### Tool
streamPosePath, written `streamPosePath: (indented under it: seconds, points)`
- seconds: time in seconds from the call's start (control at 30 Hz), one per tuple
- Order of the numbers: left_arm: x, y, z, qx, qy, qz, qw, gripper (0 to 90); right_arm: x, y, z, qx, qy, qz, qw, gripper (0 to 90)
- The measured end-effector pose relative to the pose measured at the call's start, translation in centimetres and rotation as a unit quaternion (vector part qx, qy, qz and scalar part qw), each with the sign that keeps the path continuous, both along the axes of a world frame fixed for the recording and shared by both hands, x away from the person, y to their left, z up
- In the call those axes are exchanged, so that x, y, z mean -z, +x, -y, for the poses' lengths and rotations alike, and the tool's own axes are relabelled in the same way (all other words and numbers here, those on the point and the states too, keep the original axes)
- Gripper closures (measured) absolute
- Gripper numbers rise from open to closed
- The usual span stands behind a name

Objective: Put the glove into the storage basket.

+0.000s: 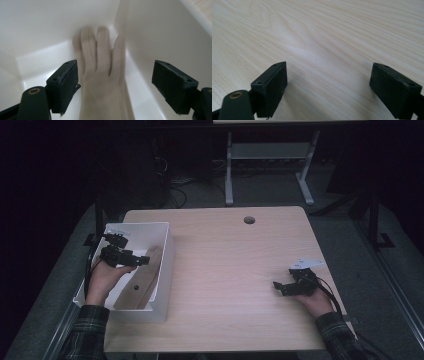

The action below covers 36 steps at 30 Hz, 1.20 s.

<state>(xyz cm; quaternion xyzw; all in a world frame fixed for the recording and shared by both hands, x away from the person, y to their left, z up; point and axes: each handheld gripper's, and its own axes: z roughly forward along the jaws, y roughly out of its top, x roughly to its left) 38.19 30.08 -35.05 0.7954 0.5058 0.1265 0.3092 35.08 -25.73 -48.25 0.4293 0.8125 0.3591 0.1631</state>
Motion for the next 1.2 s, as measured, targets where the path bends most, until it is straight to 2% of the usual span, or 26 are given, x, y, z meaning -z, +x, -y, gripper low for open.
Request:
streamPosePath:
  seconds: [0.13,0.3,0.5,0.57,0.6,0.77,0.93,1.03,1.13,1.2]
  points:
    - [-1.6,0.0,0.7,0.015,-0.003,0.013,0.9998,18.1,0.0,0.0,0.0,0.0,0.0,0.0,1.0,14.2]
    - [-3.4,-0.2,1.8,0.028,-0.02,0.029,0.999,16.2,0.0,0.0,0.0,0.0,0.0,0.0,1.0,14.2]
    - [-4.6,-0.6,3.4,0.05,-0.033,0.045,0.9972,16.1,0.0,0.0,0.0,0.0,0.0,0.0,1.0,14.1]
    - [-5.1,-0.9,4.9,0.061,-0.04,0.051,0.996,16.1,0.0,0.0,0.0,0.0,0.0,0.0,1.0,14.1]
    - [-5.1,-0.9,4.9,0.061,-0.04,0.051,0.996,16.1,0.0,0.0,0.0,0.0,0.0,0.0,1.0,14.1]
    - [-5.6,-1.1,7.9,0.086,-0.054,0.059,0.9931,16.1,0.0,0.0,0.0,0.0,0.0,0.0,1.0,14.1]
    - [-5.6,-1.4,10.5,0.105,-0.061,0.065,0.9905,16.1,0.0,0.0,0.0,0.0,0.0,-0.001,1.0,14.2]
    - [-5.4,-1.5,11.5,0.114,-0.063,0.063,0.9894,16.1,0.0,0.0,0.0,0.0,0.0,-0.001,1.0,14.1]
    - [-4.5,-1.5,13.5,0.129,-0.069,0.059,0.9876,16.2,0.0,0.0,0.0,0.0,0.001,-0.001,1.0,14.2]
    - [-3.9,-1.6,14.5,0.135,-0.064,0.058,0.9871,16.1,0.0,0.0,0.0,0.0,0.0,-0.001,1.0,14.2]
